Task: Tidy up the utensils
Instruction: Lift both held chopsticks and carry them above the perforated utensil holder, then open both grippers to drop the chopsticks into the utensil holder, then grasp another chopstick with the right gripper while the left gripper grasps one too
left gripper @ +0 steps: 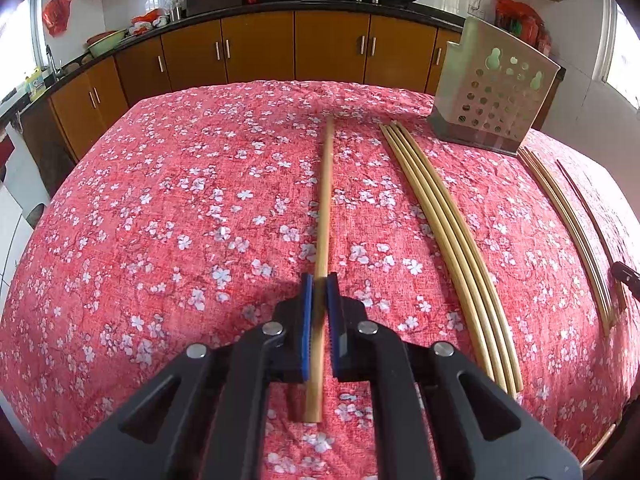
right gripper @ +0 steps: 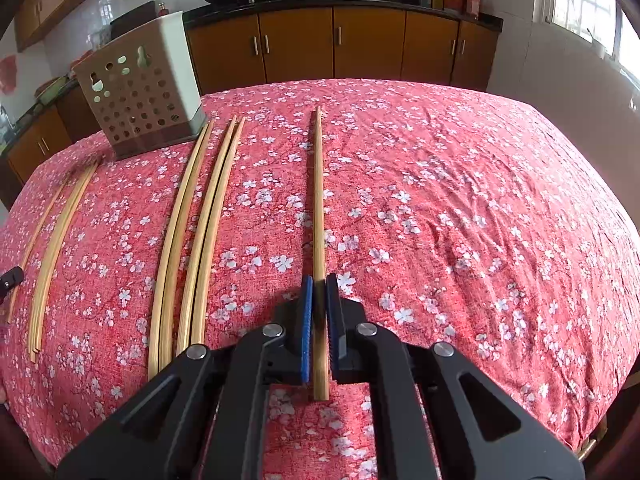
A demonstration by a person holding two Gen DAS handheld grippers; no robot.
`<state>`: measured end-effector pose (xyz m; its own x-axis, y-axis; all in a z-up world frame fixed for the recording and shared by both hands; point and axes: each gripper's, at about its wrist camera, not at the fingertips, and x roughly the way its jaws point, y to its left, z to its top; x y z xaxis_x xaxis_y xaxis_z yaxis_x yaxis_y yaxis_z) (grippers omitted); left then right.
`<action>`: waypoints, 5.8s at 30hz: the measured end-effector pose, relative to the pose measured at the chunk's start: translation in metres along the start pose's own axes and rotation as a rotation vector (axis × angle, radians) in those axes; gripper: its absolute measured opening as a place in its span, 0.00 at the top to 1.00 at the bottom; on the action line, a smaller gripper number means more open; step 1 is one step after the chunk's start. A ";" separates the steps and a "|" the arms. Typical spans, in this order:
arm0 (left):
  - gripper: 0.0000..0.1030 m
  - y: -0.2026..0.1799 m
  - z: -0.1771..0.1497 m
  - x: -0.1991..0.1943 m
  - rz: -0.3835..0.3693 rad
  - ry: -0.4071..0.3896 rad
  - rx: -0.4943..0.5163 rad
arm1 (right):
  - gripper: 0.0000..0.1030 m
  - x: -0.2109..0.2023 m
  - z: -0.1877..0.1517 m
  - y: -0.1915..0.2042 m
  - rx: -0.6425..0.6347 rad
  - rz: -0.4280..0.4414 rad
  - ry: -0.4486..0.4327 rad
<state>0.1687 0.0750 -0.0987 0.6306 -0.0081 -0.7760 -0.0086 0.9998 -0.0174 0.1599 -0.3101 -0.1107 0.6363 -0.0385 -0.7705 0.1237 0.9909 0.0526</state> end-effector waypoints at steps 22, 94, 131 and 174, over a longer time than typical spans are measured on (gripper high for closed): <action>0.93 0.032 0.063 -0.123 -0.045 -0.395 -0.114 | 0.93 -0.108 0.046 -0.041 0.105 0.053 -0.376; 0.72 -0.085 0.155 -0.131 -0.114 -0.587 0.027 | 0.54 -0.124 0.105 0.051 -0.218 0.112 -0.529; 0.77 -0.053 -0.008 -0.020 -0.165 -0.050 0.029 | 0.93 0.006 0.006 0.038 -0.131 -0.005 0.018; 0.91 0.007 0.002 0.000 -0.011 0.009 -0.047 | 0.92 0.013 0.010 0.042 -0.174 -0.038 -0.022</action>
<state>0.1700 0.0815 -0.0978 0.6242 -0.0190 -0.7811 -0.0388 0.9977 -0.0554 0.1809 -0.2701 -0.1122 0.6502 -0.0774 -0.7558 0.0157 0.9960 -0.0885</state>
